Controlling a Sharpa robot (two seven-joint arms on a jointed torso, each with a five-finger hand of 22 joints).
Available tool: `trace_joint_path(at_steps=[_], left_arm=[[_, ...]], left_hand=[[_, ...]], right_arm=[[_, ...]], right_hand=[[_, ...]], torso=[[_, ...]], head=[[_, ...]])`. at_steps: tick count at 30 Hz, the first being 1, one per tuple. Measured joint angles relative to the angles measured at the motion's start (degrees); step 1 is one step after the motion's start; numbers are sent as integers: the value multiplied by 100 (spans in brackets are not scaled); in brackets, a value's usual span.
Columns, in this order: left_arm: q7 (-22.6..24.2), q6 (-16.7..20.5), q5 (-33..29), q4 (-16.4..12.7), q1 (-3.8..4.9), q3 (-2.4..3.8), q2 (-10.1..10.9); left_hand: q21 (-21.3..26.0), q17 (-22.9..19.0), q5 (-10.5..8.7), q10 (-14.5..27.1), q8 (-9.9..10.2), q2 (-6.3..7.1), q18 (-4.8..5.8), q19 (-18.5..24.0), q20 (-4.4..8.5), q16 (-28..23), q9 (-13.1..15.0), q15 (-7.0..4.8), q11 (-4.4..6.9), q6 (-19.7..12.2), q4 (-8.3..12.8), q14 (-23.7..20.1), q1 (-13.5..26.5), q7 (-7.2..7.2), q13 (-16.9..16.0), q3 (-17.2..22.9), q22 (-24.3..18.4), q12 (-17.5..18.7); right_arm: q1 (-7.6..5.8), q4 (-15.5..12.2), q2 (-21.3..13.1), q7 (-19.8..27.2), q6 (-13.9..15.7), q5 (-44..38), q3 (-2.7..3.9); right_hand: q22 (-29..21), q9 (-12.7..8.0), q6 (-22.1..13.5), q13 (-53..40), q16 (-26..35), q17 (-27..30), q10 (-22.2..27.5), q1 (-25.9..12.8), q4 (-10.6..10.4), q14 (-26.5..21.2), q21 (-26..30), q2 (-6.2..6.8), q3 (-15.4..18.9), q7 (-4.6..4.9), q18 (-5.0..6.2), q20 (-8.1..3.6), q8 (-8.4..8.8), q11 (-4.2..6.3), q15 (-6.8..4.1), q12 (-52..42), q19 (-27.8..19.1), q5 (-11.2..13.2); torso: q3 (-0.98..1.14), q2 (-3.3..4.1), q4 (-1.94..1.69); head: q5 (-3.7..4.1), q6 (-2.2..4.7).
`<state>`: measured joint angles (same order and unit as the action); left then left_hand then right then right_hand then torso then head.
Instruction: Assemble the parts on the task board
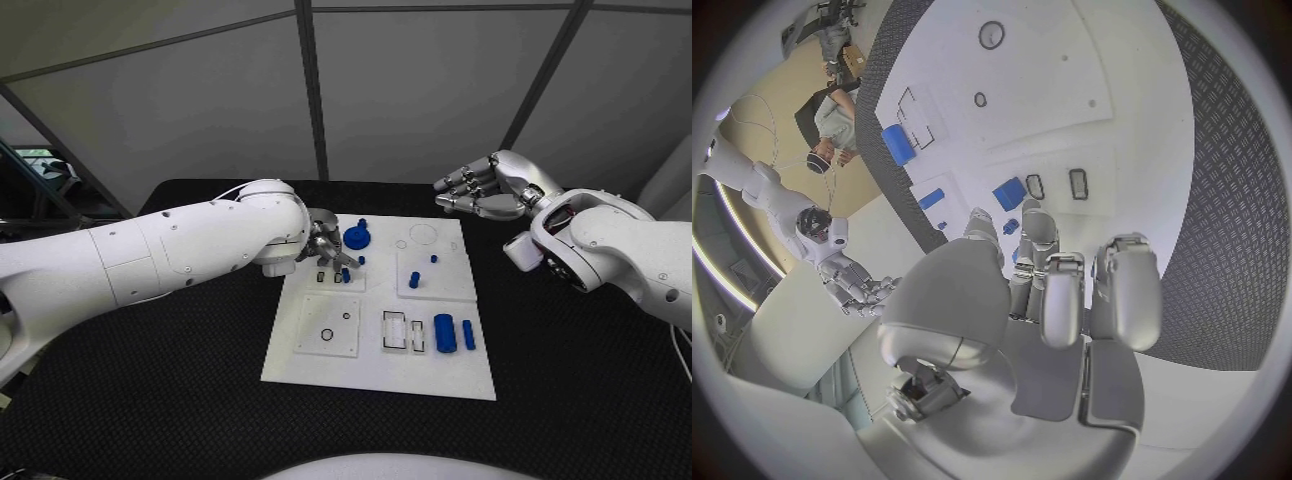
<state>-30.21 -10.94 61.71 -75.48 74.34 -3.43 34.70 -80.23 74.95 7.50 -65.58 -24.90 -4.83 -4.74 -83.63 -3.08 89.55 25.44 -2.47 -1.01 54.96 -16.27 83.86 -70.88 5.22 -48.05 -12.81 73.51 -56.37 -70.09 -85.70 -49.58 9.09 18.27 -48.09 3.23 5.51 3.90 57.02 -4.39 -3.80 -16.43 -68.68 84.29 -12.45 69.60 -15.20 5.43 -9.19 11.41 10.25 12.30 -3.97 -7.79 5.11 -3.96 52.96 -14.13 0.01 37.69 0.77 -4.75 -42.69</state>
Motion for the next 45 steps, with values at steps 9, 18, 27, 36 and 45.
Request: trace_joint_path(at_steps=[9, 18, 27, 36, 45], left_arm=[[-7, -93, 15, -2, 0, -2, -35], [-11, -168, 23, 3, 0, -2, -64], [-14, -221, 26, 14, 0, -2, -67], [-16, -294, 28, 38, 1, -2, -67], [-18, -347, 30, 38, 1, -2, -76]], left_hand=[[-22, 0, 0, -19, -42, 0, 0, 0, 0, 0, 72, -20, 19, -20, 0, 20, 0, -20, -40, 0, 48, -43], [-22, 0, 0, -38, -107, -31, 0, 0, 0, 0, 131, -20, 38, -20, 15, 20, -31, -20, -55, -15, 73, -64], [-44, -1, 0, -38, -108, -54, 0, 1, 0, 0, 174, -20, 38, -41, 15, 20, -54, -41, -58, -15, 95, -64], [-44, -1, 0, -38, -174, -121, 0, 1, 0, 31, 257, -20, 38, -61, 48, 20, -121, -62, -83, -15, 118, -98], [-67, -1, 0, -38, -241, -190, 1, 1, 0, 31, 350, -20, 37, -102, 98, 20, -252, -61, -102, 36, 141, -111]], right_arm=[[0, 37, 38, -17, 1, -15, 0], [0, 60, 58, -39, 1, -28, 0], [0, 69, 71, -61, 0, -33, -1], [0, 72, 72, -77, -2, -38, -1], [0, 83, 85, -85, -4, -40, -1]], right_hand=[[-10, 0, 0, 5, 0, 7, 0, 0, 0, 0, 23, 0, 0, 0, 0, 0, 0, 0, 0, 0, 0, -34], [-16, 0, 0, 10, 0, 14, 0, 0, 0, -21, 23, 0, 0, 0, 0, 0, 0, 0, 21, 0, 0, -34], [-27, 0, 0, 16, 0, 20, 0, 0, 0, -21, 45, 0, 0, 0, 0, 0, 0, 0, 21, 0, 0, -34], [-34, 1, -21, 21, 0, 35, 21, 0, 0, -21, 74, 0, 0, 20, 0, 0, 0, -20, 21, 0, 0, -62], [-41, 1, -21, 26, 0, 41, 21, 0, 0, -42, 74, 0, 0, 20, 0, 0, 0, -20, 42, 0, 0, -62]], torso=[[3, 4, 0], [2, 7, 1], [1, 5, 0], [-1, 5, 0], [-1, 8, -3]], head=[[11, -34], [12, -55], [12, -77], [21, -87], [18, -105]])
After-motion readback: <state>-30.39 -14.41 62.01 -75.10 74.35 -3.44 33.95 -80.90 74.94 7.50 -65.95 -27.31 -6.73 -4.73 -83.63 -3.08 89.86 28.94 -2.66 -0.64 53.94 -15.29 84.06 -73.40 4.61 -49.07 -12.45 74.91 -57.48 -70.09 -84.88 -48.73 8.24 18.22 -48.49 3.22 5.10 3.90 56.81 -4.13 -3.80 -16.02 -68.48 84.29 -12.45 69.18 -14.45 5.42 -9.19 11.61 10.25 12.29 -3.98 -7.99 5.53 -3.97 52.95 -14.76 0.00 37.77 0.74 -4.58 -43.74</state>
